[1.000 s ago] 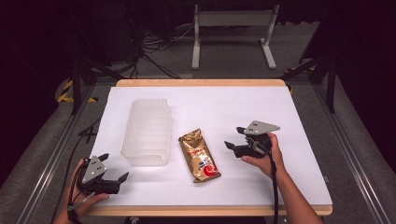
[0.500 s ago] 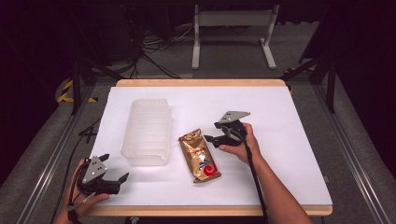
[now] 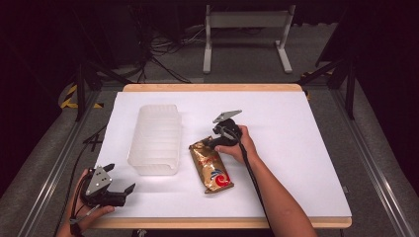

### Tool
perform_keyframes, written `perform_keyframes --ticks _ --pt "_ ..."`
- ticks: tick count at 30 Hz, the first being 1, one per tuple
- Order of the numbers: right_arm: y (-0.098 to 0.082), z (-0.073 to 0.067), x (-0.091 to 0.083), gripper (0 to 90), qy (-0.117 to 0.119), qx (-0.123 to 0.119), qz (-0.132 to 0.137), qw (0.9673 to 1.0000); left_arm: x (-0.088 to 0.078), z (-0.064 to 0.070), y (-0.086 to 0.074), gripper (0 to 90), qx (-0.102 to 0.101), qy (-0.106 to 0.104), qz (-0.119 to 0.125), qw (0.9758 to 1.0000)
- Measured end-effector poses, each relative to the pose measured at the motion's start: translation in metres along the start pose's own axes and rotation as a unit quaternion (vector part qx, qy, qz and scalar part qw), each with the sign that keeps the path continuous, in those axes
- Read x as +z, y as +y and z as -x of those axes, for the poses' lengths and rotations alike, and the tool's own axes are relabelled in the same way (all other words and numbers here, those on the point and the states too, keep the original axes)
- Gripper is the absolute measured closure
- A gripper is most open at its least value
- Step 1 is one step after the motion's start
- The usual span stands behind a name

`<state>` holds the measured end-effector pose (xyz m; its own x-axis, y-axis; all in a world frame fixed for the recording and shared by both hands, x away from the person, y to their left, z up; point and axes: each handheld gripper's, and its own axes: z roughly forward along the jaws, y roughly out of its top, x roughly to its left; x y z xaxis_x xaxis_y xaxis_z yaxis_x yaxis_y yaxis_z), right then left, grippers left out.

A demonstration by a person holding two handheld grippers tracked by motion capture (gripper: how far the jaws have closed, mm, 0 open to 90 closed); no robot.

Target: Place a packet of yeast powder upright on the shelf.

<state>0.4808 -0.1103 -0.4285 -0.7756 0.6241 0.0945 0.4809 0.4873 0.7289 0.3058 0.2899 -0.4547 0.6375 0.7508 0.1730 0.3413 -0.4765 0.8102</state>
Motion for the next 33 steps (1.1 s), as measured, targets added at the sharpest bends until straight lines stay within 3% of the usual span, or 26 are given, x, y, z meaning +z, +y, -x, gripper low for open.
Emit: perform_keyframes --ticks 4,8,14,17,19,26,29,33 --pt "0.001 0.004 0.012 28.5 0.001 0.019 -0.021 0.9996 0.001 0.0 0.0 4.4 0.003 0.0 -0.002 1.0" --pt "0.001 0.008 0.015 28.9 0.017 0.038 -0.03 0.9987 0.001 0.001 0.0 4.4 0.002 -0.001 -0.003 1.0" --pt "0.002 0.006 0.014 57.0 0.057 0.036 -0.042 0.9968 0.001 0.0 0.0 4.4 0.004 -0.003 -0.002 1.0" --pt "0.003 0.003 0.015 75.7 0.031 0.022 -0.05 0.998 0.001 0.0 0.0 4.4 0.004 -0.003 -0.003 1.0" --pt "0.002 0.003 0.014 83.8 0.035 0.022 -0.053 0.9977 0.001 0.0 0.0 4.4 0.005 -0.004 -0.003 1.0" --pt "0.004 -0.005 0.008 87.4 0.02 -0.004 -0.045 0.9988 0.001 0.0 0.0 4.4 0.003 -0.001 -0.003 1.0" --pt "0.009 -0.012 -0.006 88.3 0.011 -0.022 -0.025 0.9994 0.0 0.0 0.0 4.4 0.002 -0.001 -0.003 1.0" --pt "0.014 -0.018 -0.029 88.6 0.006 -0.029 0.003 0.9995 0.0 0.0 0.0 4.4 0.001 0.0 -0.003 1.0"
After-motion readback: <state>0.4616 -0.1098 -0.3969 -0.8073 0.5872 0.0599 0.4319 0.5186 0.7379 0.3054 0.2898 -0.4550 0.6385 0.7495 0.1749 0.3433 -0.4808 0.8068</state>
